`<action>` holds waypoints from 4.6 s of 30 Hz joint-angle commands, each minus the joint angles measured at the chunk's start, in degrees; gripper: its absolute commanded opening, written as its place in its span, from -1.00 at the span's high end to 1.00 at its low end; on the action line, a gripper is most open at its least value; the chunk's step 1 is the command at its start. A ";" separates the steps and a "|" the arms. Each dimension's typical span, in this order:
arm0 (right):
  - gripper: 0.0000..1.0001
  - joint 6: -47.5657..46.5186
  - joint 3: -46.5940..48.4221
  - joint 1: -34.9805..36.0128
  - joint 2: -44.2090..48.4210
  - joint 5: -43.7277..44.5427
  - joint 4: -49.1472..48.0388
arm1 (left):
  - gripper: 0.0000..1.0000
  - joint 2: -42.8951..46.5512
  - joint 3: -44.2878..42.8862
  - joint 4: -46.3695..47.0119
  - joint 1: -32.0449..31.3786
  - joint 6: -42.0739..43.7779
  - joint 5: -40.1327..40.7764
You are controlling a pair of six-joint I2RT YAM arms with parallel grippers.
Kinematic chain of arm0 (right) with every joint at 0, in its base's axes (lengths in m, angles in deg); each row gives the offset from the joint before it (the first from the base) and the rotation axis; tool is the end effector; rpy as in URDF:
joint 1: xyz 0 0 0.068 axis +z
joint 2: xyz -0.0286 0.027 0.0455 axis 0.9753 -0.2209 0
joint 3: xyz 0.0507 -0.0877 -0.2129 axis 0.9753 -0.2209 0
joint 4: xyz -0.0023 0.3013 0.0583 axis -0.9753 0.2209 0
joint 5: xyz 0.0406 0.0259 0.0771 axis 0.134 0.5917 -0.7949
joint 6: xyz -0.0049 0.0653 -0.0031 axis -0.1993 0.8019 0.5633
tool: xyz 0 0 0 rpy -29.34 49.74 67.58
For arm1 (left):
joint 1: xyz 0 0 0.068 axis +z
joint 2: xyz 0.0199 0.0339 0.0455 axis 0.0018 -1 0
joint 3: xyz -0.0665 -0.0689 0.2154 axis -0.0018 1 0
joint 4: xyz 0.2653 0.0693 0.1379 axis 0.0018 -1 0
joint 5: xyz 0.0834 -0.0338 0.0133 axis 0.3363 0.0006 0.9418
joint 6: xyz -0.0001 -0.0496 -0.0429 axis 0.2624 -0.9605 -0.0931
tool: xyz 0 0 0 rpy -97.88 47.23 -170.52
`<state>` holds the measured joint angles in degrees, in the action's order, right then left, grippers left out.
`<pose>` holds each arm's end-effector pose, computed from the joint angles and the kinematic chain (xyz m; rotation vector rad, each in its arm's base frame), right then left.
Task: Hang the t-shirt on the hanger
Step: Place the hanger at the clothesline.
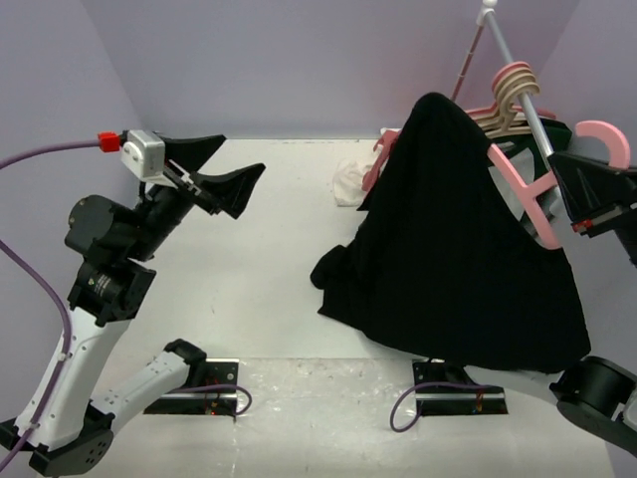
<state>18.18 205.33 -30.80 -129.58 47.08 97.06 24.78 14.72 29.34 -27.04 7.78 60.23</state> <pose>0.0400 0.0101 0.6385 -0.0211 1.3403 0.5739 0.1935 -0.1121 0.5053 0.3359 1.2305 -0.7916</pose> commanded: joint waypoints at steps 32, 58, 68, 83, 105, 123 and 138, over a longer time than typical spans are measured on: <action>1.00 16.10 -20.24 -20.45 -13.95 47.66 -0.93 | -1.00 20.88 42.90 -1.63 -0.60 0.75 8.26; 1.00 23.24 -43.10 -30.38 -11.44 44.72 -18.78 | -1.00 14.88 43.11 -2.35 -2.42 4.12 9.28; 1.00 16.91 -52.03 -30.63 -9.24 41.03 -31.95 | -1.00 13.55 42.96 -2.79 -2.50 4.89 10.79; 1.00 15.10 -46.94 -31.05 -8.03 43.29 -32.12 | -1.00 13.68 42.97 -3.08 -2.47 5.15 9.59; 1.00 16.59 -52.43 -35.62 -8.36 39.90 -32.12 | -1.00 13.29 42.99 -3.09 -2.48 5.06 7.79; 0.99 25.08 -58.74 -37.56 -8.84 34.11 -28.43 | -1.00 12.63 43.05 -2.68 -2.50 5.32 5.79; 0.08 26.66 -58.04 -37.82 -9.34 30.57 -25.77 | -0.99 13.18 43.00 -2.38 -2.50 5.50 4.18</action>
<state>41.71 146.29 -68.29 -138.96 80.17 67.36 37.46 58.52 24.80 -29.18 12.23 65.42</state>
